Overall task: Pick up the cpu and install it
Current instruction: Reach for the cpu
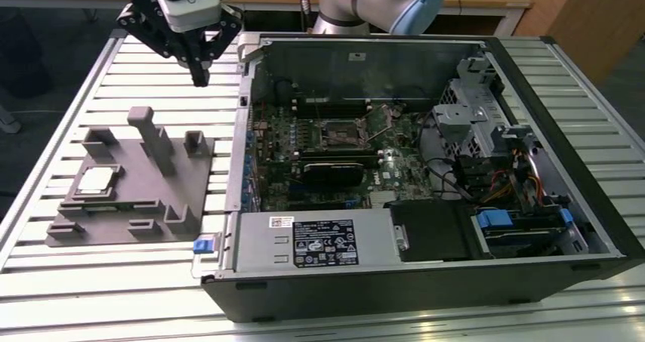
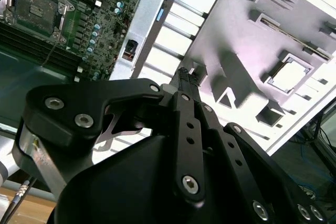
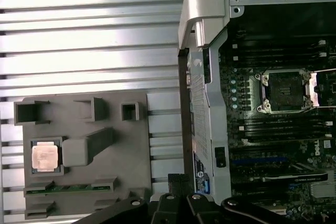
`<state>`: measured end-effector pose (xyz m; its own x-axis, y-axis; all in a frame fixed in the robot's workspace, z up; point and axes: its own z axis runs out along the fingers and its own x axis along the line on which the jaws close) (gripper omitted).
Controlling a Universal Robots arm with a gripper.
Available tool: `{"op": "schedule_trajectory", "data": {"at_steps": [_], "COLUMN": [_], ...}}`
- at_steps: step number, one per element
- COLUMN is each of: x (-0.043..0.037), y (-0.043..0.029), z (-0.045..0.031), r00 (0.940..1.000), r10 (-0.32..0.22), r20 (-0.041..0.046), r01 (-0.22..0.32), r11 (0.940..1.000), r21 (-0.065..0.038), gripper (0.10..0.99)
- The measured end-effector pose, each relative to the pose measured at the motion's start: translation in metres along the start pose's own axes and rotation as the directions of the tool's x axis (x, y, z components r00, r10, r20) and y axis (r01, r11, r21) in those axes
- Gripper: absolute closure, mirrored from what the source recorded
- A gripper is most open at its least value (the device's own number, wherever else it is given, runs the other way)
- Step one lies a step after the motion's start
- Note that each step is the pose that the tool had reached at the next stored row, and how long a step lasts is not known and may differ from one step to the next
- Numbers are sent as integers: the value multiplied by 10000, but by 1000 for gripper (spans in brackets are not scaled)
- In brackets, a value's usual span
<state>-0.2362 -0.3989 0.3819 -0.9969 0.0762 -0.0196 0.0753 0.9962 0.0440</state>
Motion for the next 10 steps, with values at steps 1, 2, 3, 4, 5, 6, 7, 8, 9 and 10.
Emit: {"op": "schedule_trajectory", "data": {"at_steps": [1, 2, 3, 4, 5, 6, 7, 8, 9, 10], "x": [9, 18, 27, 36, 45, 53, 61, 67, 75, 82], "y": [-1, -2, -2, -3, -4, -4, -5, -5, -6, -7], "z": [1, 1, 2, 3, 4, 4, 5, 7, 8, 8], "r00": [10000, 10000, 10000, 10000, 10000, 10000, 10000, 10000, 10000, 10000], "r10": [-1, 0, -1, 0, 0, 0, 0, 0, 1, 0], "r20": [0, 0, 0, -1, 0, -1, -1, -2, -3, -5], "r01": [1, 0, 1, 0, 0, 0, 0, 0, -1, 0], "r11": [10000, 10000, 10000, 10000, 10000, 10000, 10000, 10000, 10000, 10000], "r21": [1, 0, 0, 0, 0, 0, 0, 0, 0, 1], "gripper": [980, 980, 980, 980, 980, 980, 980, 980, 980, 980]}}
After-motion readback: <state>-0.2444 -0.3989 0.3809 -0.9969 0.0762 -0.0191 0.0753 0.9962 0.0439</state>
